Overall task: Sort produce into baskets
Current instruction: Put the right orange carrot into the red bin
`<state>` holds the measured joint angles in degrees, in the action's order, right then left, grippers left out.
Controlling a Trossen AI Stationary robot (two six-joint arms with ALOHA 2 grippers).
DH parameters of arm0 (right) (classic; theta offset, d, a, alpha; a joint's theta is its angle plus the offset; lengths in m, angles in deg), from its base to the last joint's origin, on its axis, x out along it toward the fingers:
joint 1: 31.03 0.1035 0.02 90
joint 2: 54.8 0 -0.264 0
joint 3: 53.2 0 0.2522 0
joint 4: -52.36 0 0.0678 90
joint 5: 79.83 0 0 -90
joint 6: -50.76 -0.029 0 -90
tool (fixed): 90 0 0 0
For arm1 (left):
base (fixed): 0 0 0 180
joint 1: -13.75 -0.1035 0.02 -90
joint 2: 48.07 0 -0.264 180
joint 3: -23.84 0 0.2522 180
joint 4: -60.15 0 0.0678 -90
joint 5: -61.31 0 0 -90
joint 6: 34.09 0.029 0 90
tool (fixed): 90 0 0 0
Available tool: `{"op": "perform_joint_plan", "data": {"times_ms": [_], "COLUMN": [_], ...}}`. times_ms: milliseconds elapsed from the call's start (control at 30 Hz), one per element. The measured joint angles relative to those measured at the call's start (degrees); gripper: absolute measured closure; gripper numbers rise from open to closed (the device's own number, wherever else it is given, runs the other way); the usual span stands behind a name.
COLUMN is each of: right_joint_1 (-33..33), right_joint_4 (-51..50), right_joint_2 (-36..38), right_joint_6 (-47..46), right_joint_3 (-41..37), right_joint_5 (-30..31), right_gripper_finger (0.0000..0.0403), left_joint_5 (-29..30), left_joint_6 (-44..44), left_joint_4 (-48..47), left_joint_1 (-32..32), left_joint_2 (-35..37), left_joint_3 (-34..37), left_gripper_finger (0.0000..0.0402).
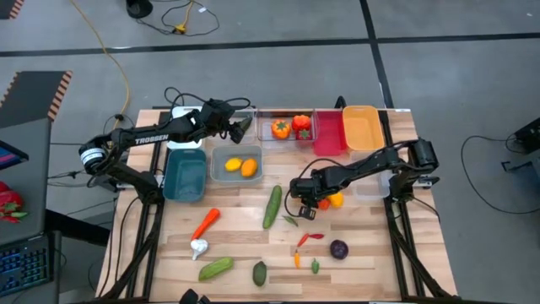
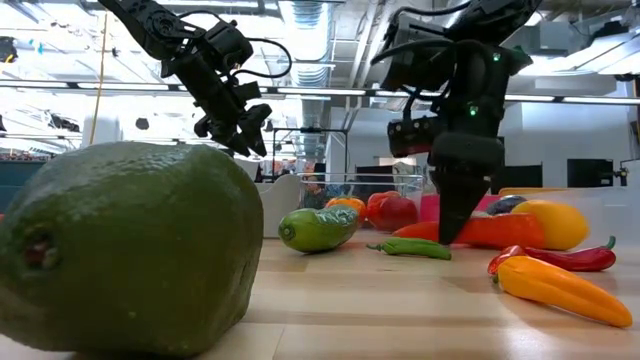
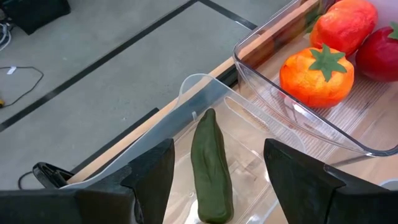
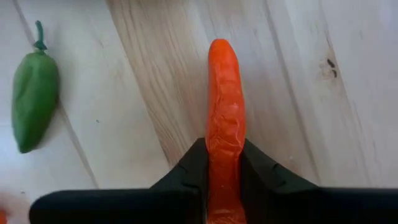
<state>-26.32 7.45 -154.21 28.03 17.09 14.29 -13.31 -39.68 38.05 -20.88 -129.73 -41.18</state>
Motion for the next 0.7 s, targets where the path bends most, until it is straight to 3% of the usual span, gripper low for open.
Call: {"op": "perform_joint_plan", "data": {"times_ms": [233,467,700], "right_joint_1": [-1.4,-7.2,-16.9], "right_joint_4": [-0.6,-1.8,-1.9], "right_joint_2": [6.9,16.5,22.9], "right_joint_6": [0.9,4.3,10.0], "right_joint_3": [0.0,0.0,0.1], "right_joint_5": [0.0,0.8,12.0], "right_gripper_finger": [0.0315,0.0293,0.0294], "left_joint_5": [0.0,0.0,-2.1], "left_joint_6": [0.0,0.0,0.8], "left_joint_4": [0.0,0.0,0.3], "left_joint_1": [0.0,0.0,0.0], "left_joint_2": [0.0,0.0,0.0], "left_joint_3": [0.0,0.0,0.0], "left_gripper_finger": [0.0166,0.0166,0.0166]}}
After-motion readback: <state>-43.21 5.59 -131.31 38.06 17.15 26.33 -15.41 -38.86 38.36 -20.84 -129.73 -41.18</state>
